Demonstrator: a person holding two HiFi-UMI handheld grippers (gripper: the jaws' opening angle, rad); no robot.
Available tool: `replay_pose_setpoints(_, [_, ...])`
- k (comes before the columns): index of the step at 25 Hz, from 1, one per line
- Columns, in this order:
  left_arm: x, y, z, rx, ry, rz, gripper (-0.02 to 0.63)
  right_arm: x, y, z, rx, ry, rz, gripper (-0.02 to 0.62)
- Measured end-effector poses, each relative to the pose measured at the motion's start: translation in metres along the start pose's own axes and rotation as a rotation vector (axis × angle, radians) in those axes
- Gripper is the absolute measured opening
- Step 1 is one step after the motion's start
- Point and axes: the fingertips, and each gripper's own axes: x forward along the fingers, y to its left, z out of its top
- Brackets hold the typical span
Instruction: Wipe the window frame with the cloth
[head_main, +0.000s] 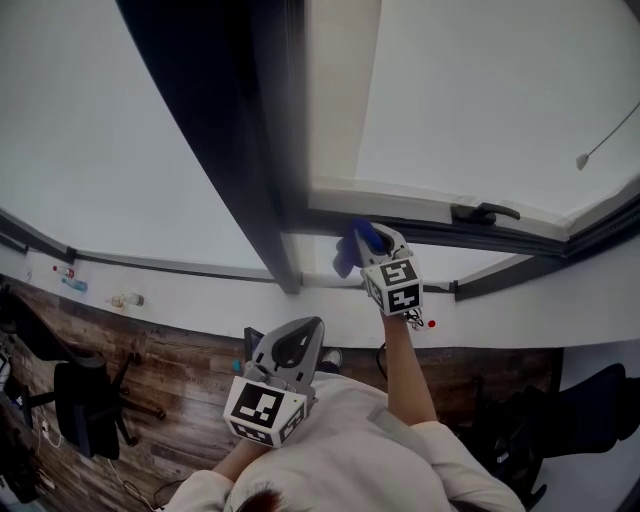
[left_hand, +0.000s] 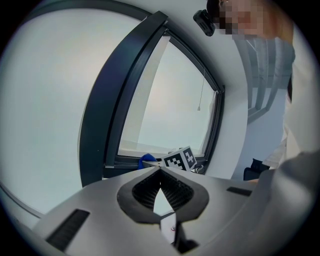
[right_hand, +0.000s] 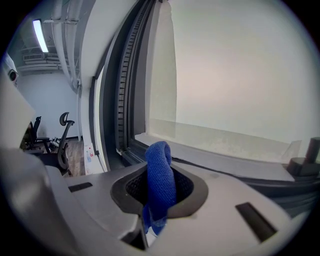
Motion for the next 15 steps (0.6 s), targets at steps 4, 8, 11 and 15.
replay_pose_setpoints(4, [0.003,-0.003,0.001,0.006,0.004,-0.018,0.005,-0.008,-0.011,-0.004,0.016,-0.003,-0.026,0.051])
replay_pose_setpoints(8, [0.007,-0.006,0.001,0.013,0.008,-0.030,0.005,-0.016,-0.024,-0.008,0.037,-0.006,-0.055,0.051])
replay_pose_setpoints(11, [0.007,-0.011,0.000,0.015,0.009,-0.034,0.006,-0.024,-0.034,-0.011,0.051,-0.015,-0.079,0.051])
replay_pose_setpoints(15, [0.007,-0.013,-0.003,0.015,0.016,-0.031,0.006,-0.033,-0.047,-0.017,0.075,-0.026,-0.109,0.051])
